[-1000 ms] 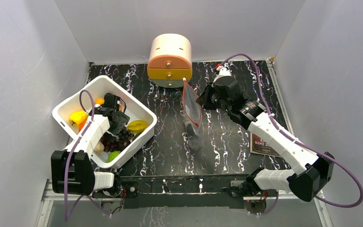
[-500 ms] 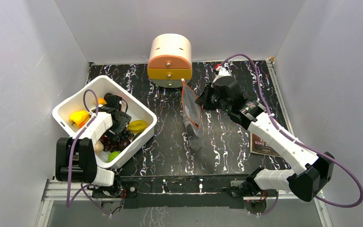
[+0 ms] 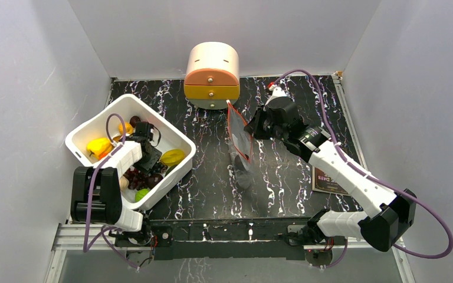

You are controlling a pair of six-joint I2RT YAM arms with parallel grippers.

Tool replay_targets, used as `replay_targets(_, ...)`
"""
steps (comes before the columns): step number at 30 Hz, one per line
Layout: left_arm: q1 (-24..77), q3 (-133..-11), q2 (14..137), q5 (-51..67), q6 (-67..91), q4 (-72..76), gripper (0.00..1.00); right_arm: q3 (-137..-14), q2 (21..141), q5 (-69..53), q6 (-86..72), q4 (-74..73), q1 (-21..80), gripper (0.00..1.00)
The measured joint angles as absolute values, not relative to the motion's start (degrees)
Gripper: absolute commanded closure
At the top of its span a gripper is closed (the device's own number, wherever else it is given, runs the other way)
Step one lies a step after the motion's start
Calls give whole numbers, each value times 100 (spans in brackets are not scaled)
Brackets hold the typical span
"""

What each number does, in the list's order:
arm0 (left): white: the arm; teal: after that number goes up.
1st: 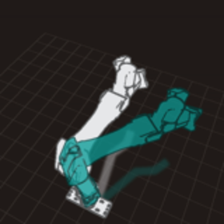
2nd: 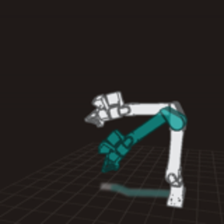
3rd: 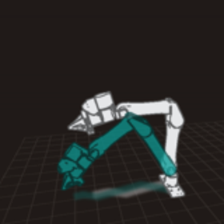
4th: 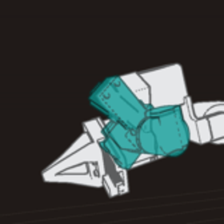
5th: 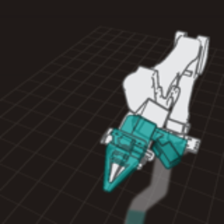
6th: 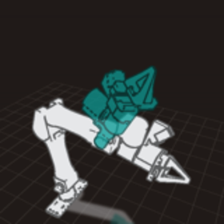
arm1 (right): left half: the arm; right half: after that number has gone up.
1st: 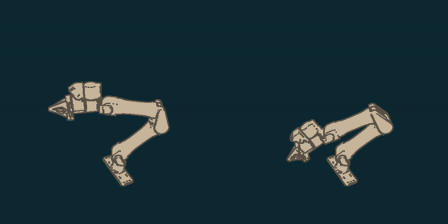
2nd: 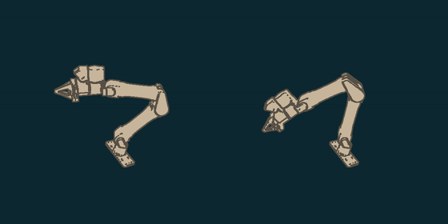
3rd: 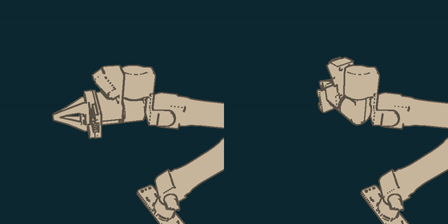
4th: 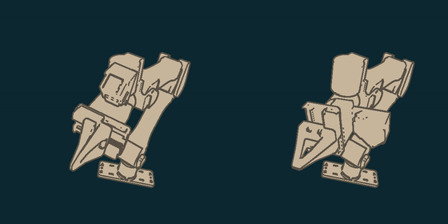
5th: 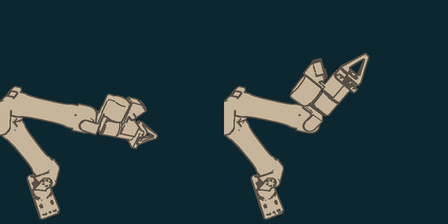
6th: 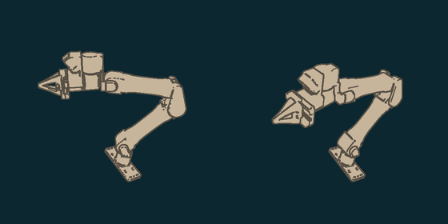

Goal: Place the food in the zip-top bag and seal the zipper
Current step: Pick up the fake fruit from the bin.

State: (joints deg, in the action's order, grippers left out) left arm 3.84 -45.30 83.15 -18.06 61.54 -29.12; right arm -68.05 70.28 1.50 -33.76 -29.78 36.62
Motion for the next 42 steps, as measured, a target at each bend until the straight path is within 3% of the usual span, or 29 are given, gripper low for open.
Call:
replay_targets(20,384,-4504,7126,-1935,5629,-3297,77,-6807,7065,130,-3356,-2936,3662,100)
replay_targets(42,384,-5736,5730,-1219,4239,-3546,76,-7282,7513,167,-3422,-3006,3662,100)
